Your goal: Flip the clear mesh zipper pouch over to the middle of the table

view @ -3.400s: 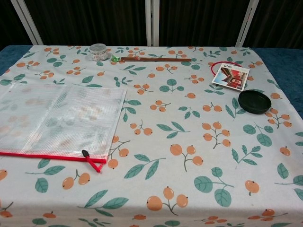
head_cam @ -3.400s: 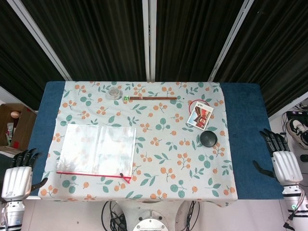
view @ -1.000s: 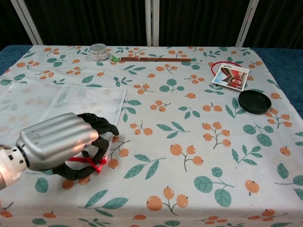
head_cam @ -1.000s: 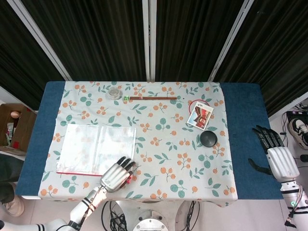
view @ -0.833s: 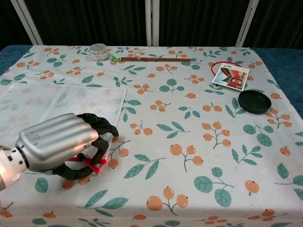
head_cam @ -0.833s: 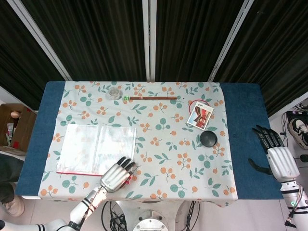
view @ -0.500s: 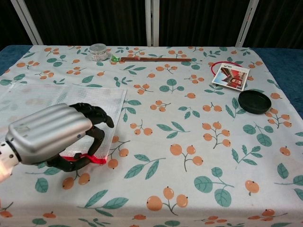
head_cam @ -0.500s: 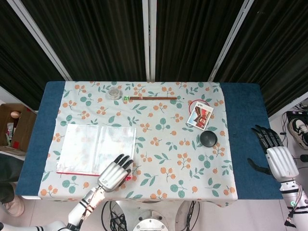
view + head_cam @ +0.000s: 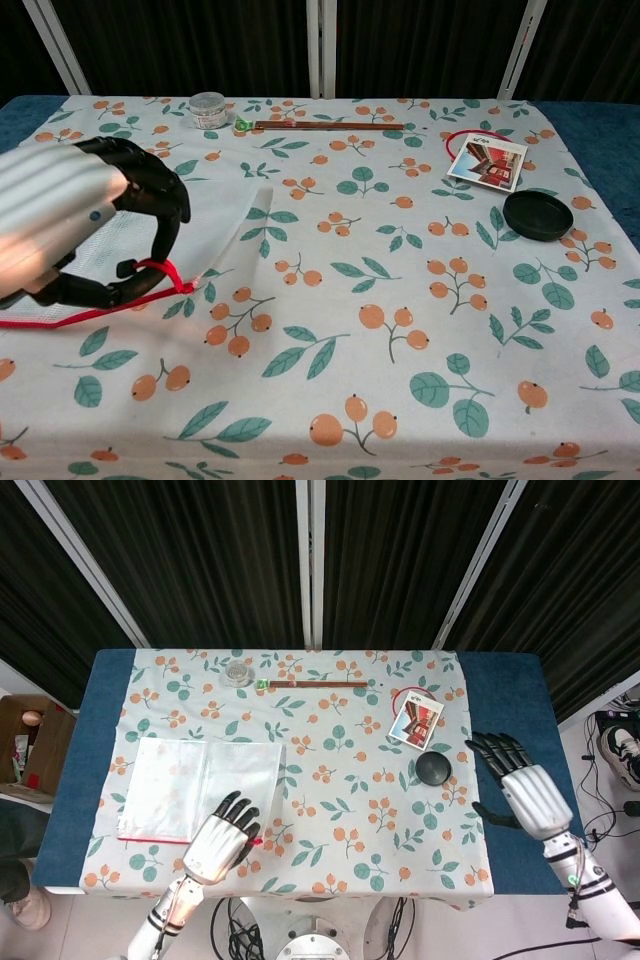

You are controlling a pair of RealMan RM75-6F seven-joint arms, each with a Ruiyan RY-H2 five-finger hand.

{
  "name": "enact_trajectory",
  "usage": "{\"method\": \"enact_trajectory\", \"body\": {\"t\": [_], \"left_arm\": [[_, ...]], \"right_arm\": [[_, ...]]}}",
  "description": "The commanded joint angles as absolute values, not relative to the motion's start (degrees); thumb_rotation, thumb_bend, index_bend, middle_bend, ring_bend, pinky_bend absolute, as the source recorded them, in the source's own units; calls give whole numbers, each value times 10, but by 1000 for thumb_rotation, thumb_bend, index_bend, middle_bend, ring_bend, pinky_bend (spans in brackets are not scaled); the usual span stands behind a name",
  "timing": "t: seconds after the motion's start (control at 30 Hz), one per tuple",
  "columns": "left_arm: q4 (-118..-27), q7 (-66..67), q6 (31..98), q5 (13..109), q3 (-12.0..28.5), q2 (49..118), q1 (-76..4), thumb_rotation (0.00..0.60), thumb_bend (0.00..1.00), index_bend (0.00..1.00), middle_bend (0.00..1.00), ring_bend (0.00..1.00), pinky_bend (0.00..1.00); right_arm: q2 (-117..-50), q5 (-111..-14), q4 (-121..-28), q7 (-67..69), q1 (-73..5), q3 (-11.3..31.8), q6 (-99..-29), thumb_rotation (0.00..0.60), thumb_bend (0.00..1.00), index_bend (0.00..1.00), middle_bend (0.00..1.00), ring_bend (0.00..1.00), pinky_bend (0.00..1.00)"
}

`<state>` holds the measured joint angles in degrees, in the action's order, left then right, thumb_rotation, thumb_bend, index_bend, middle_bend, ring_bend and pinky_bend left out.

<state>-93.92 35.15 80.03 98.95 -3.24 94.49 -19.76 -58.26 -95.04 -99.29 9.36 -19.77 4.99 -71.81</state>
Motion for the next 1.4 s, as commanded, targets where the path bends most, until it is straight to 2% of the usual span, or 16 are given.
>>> {"method": "enact_trajectory", "body": {"t": [0.03, 0.23, 0.37, 0.57, 0.73, 0.93, 1.4], "left_arm": [[-957, 375, 831, 1009, -25, 947, -182, 600, 393, 681, 411, 316, 264], [-980, 406, 860, 1029, -8, 953, -171, 600, 392, 688, 509, 437, 392], [-998, 426, 869, 1037, 2, 956, -165, 600, 390, 696, 542, 467, 424], [-1018, 438, 872, 1041, 13, 954, -160, 600, 389, 697, 568, 485, 439], [-1024, 439, 868, 1038, 20, 954, -158, 600, 388, 698, 569, 486, 441], [-1027, 432, 870, 1038, 28, 949, -155, 600, 388, 698, 568, 486, 441], [-1034, 420, 868, 1033, 38, 941, -150, 600, 389, 704, 567, 486, 441]], "right_arm": [[-586, -962, -1027, 86, -278, 74, -626, 600, 183, 31, 48, 0, 0], [-628, -939, -1048, 90, -386, 110, -509, 600, 170, 92, 78, 0, 0], [-673, -906, -1045, 70, -456, 138, -441, 600, 155, 114, 84, 0, 0], [-740, -840, -1018, 31, -535, 165, -374, 600, 155, 180, 85, 0, 0], [-793, -801, -983, -1, -576, 174, -360, 600, 155, 273, 101, 0, 0], [-841, -766, -949, -19, -604, 174, -363, 600, 158, 298, 114, 0, 0], [-919, -769, -871, 84, -631, 175, -378, 600, 215, 382, 167, 0, 0]]}}
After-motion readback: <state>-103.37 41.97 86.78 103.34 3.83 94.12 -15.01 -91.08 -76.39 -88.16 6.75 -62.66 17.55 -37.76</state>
